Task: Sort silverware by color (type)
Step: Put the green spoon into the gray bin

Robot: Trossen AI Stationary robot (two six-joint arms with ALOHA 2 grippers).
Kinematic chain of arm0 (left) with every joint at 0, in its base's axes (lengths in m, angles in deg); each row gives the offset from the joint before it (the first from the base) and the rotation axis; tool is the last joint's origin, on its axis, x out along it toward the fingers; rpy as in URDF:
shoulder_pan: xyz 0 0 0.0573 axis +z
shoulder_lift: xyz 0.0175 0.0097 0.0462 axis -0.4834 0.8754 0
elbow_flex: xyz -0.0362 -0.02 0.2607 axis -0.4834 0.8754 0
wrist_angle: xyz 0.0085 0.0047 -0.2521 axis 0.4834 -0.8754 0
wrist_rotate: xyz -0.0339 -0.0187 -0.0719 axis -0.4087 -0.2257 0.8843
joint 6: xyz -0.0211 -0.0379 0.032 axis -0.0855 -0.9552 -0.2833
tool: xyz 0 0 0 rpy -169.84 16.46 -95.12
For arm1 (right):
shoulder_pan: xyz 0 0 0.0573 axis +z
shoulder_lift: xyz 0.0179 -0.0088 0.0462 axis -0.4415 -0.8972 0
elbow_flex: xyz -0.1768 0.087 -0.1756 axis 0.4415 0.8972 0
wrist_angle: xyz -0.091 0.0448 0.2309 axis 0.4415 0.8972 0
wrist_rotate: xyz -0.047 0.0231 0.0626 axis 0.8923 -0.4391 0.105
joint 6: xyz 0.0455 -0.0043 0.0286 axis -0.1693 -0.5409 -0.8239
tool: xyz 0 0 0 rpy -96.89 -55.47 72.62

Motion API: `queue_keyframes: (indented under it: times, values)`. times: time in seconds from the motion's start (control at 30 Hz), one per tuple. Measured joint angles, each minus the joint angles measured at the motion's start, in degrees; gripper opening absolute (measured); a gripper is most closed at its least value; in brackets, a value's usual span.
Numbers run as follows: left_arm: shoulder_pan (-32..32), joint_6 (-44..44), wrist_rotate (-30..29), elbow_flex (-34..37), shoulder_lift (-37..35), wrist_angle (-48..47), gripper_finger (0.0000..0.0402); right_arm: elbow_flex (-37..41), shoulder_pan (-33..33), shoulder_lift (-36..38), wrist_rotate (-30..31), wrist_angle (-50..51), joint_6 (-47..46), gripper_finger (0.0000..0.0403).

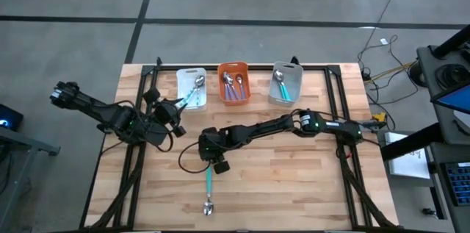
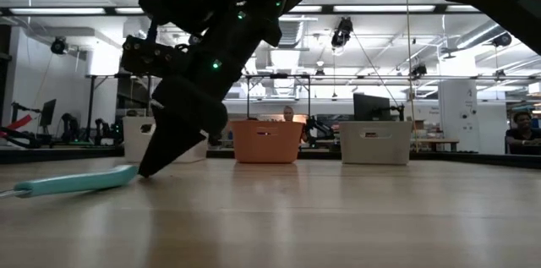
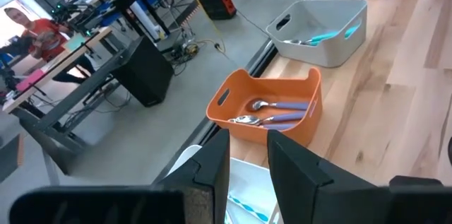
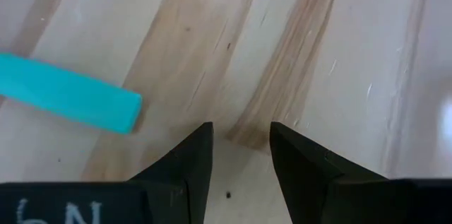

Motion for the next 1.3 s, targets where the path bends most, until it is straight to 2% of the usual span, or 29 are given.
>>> queue_keyframes:
  times: [0.13, 0.27, 0.47, 0.8, 1.13, 1.3]
  values:
    - [0.0, 0.0, 0.0, 0.0, 0.0, 0.0, 0.0078, -3.0, 0.2, 0.1, -0.4, -0.2, -0.5, 0.0123]
    - [0.0, 0.0, 0.0, 0.0, 0.0, 0.0, 0.0078, -5.0, 1.4, 0.4, -4.3, -1.8, -2.2, 0.0115]
    - [0.0, 0.0, 0.0, 0.1, 0.0, 0.0, 0.0078, -3.1, 3.4, 0.2, -5.3, -7.1, -3.6, 0.0104]
    - [0.0, 0.0, 0.1, 0.1, 0.0, 0.0, 0.0078, -2.2, 2.8, -3.0, -7.8, -7.6, -10.4, 0.0085]
    - [0.0, 1.3, 0.2, 0.1, 0.0, -0.2, 0.0078, -2.6, 0.8, -2.8, -7.6, 2.1, -8.8, 0.0072]
    - [0.0, 1.3, 0.2, 0.1, 0.0, -0.2, 0.0078, -3.3, 0.2, -1.9, -4.6, 7.9, -8.6, 0.0072]
